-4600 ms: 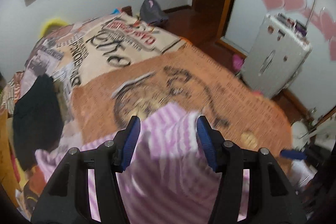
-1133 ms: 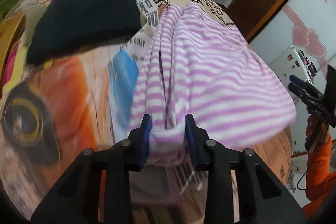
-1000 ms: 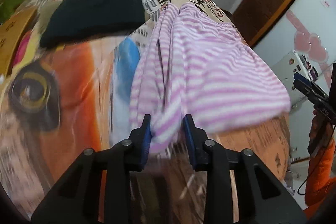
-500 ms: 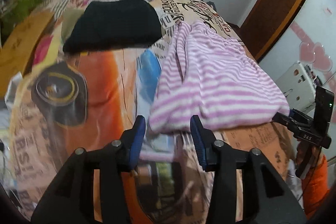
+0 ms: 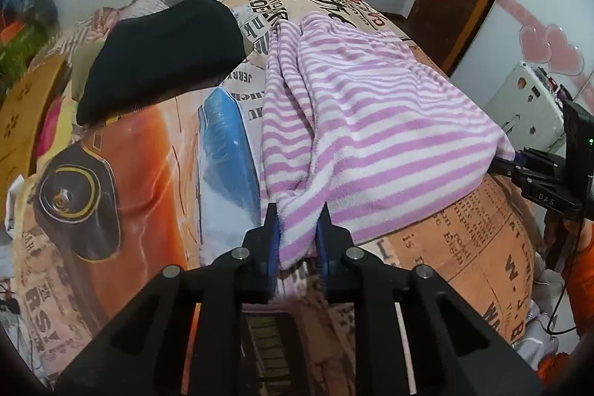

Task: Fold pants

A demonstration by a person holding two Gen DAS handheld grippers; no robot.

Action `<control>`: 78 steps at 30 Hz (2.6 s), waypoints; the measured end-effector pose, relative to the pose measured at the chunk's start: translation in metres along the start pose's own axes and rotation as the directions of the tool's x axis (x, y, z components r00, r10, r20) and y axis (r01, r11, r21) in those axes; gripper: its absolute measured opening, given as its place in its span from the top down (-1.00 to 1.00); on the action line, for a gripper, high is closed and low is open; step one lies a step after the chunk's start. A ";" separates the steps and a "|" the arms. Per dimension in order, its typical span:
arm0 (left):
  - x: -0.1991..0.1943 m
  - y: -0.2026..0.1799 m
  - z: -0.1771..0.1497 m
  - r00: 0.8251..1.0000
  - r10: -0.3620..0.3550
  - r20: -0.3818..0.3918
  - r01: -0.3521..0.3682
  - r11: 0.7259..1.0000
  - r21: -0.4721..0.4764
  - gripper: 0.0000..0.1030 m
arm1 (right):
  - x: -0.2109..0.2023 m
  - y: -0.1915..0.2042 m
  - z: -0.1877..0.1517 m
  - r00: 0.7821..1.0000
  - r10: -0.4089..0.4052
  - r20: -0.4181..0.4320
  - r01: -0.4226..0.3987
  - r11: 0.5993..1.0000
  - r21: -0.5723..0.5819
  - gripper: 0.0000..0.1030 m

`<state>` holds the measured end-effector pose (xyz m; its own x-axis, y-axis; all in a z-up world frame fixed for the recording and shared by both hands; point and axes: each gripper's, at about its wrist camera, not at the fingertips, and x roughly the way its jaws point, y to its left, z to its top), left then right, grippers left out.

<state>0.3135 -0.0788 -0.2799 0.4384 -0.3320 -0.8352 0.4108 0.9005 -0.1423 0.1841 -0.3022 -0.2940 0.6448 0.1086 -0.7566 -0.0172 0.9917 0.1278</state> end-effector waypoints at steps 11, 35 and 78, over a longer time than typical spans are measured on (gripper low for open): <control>-0.025 0.035 0.007 0.996 0.092 0.008 -0.092 0.994 -0.060 0.68 | -0.027 -0.015 -0.007 1.000 -0.005 -0.009 0.006 0.998 0.065 0.48; 0.053 -0.006 0.066 0.998 -0.035 -0.048 0.037 0.998 0.043 0.54 | 0.031 -0.033 0.041 1.000 -0.008 0.006 0.008 0.999 0.035 0.88; 0.156 0.003 0.188 0.991 -0.027 -0.128 0.032 0.999 0.036 0.52 | 0.109 -0.063 0.148 0.999 -0.041 0.002 0.041 0.997 -0.060 0.85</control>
<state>0.5331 -0.1805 -0.3110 0.3211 -0.3176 -0.8922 0.4532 0.8788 -0.1497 0.3685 -0.3630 -0.2893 0.6465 0.0679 -0.7599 -0.0367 0.9976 0.0579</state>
